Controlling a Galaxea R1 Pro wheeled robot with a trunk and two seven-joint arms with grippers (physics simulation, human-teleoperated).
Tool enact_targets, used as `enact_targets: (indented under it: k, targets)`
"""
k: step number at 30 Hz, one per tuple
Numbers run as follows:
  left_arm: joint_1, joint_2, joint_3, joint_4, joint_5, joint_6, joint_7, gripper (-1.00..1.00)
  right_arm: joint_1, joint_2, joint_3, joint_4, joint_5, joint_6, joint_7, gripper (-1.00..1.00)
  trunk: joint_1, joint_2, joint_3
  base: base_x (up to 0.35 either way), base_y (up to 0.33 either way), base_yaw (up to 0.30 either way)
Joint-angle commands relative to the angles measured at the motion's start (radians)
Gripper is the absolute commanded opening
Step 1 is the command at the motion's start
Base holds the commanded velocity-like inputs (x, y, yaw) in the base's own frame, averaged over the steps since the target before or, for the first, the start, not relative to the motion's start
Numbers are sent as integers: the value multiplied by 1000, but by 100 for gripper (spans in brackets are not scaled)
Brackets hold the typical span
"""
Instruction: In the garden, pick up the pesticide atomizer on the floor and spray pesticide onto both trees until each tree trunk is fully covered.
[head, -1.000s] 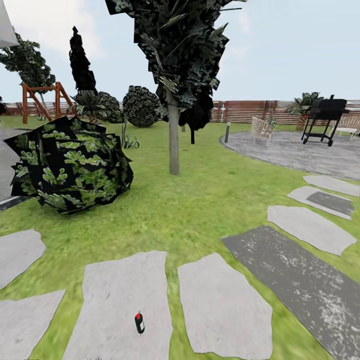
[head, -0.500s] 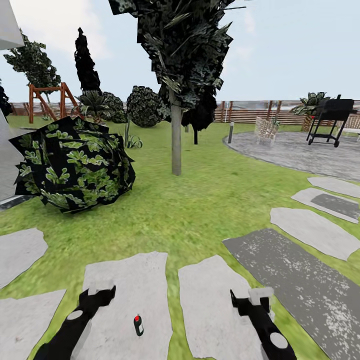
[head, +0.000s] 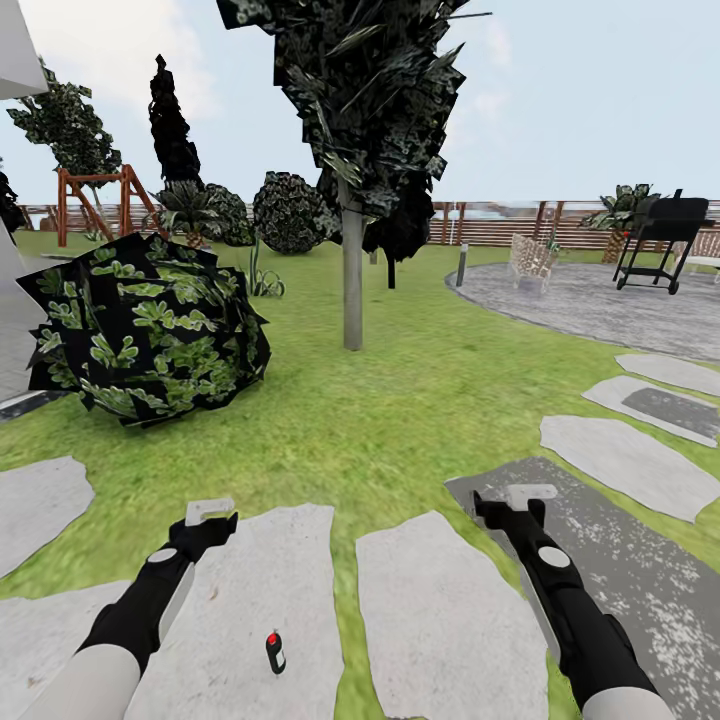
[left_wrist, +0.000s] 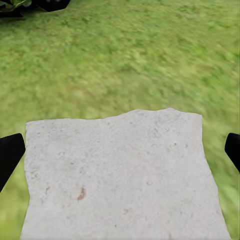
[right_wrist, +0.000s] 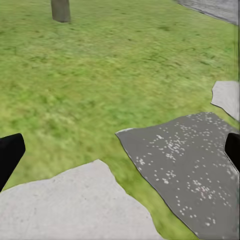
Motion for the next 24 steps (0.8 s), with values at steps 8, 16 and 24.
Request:
enact_targets:
  k: [8,16,24]
  targets:
    - [2,1,2,3,6,-3,-1,100,-1,-4,-3,5,1,0,-1,100,0,0,-1,202,-173,46]
    - [3,7,7,2,6,-3,-2,100,-1,-4,-4,5,-1,-1,-2,100,0,0,-5,98,-74,163]
    - [7,6,1,4,-2,-3,-41,100,0,-4,-3,29,-1,-1,-3,100,12,-21,-15,5,-4,16]
